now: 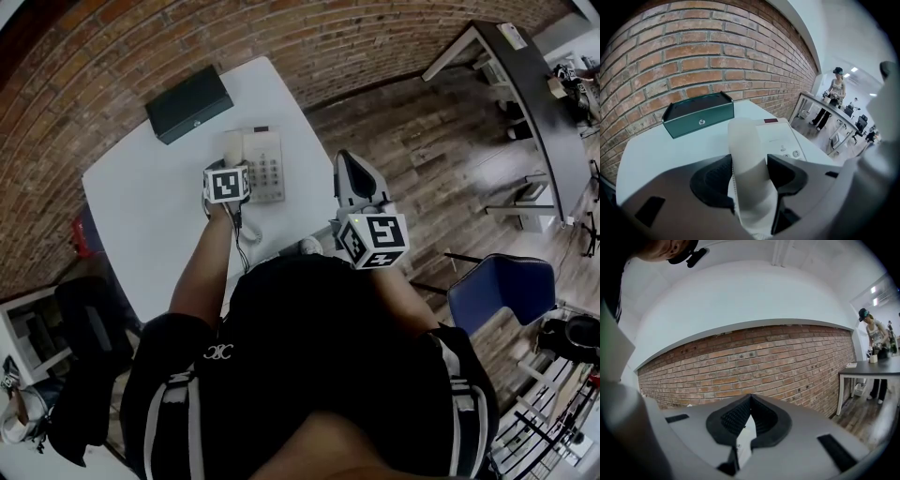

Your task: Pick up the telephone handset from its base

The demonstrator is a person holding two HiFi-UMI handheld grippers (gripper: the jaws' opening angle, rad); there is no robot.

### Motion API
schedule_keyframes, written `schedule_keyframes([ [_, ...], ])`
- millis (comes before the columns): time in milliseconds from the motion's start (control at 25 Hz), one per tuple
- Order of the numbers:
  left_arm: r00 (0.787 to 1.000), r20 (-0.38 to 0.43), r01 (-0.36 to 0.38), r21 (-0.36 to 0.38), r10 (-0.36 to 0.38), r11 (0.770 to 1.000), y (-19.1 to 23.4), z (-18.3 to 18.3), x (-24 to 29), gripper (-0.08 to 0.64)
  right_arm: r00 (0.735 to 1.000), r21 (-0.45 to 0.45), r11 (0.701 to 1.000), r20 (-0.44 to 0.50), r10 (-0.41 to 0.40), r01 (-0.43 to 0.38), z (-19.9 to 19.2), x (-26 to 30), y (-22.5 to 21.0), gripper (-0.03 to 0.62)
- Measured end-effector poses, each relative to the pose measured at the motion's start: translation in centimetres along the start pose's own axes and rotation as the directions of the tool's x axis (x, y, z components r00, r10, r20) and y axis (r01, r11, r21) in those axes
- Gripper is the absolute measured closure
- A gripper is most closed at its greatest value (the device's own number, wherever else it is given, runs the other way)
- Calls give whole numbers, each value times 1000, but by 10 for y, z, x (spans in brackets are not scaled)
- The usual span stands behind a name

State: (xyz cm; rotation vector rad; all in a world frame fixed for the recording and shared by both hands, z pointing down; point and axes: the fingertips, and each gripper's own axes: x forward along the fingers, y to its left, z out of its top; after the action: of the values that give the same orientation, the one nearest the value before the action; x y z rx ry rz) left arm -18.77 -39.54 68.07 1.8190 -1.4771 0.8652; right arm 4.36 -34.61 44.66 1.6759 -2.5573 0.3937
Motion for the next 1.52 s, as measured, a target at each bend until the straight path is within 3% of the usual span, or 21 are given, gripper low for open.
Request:
schedule_keyframes([
  [160, 1000, 15, 9, -36, -8, 999, 2, 1, -3, 336, 1000, -1, 1000, 3, 5, -5, 0, -5, 2, 595],
  [440, 998, 68, 2, -20, -1, 1000, 1, 8, -26, 344, 1000, 14, 1000, 6, 21, -21, 0, -11, 3, 595],
  [720, 987, 161, 26, -107, -9, 994, 2, 17, -60, 345, 998, 18, 998, 9, 63, -63, -2, -7, 13, 595],
  [840, 976, 217, 13, -92, 7, 996, 1, 27, -83, 345, 996, 18, 996, 13, 90, -91, -2, -4, 21, 595],
  [1200, 908, 419, -13, -14, 18, 1000, -16, 70, -165, 345, 983, 31, 984, 61, 172, -174, 10, 10, 43, 595],
  [1400, 862, 506, -7, -40, 26, 999, -18, 74, -207, 345, 973, 7, 976, 76, 216, -217, 15, 16, 58, 595],
  [1520, 822, 567, -4, -76, 46, 997, -16, 74, -232, 345, 972, -18, 976, 82, 220, -219, 17, 19, 61, 595],
])
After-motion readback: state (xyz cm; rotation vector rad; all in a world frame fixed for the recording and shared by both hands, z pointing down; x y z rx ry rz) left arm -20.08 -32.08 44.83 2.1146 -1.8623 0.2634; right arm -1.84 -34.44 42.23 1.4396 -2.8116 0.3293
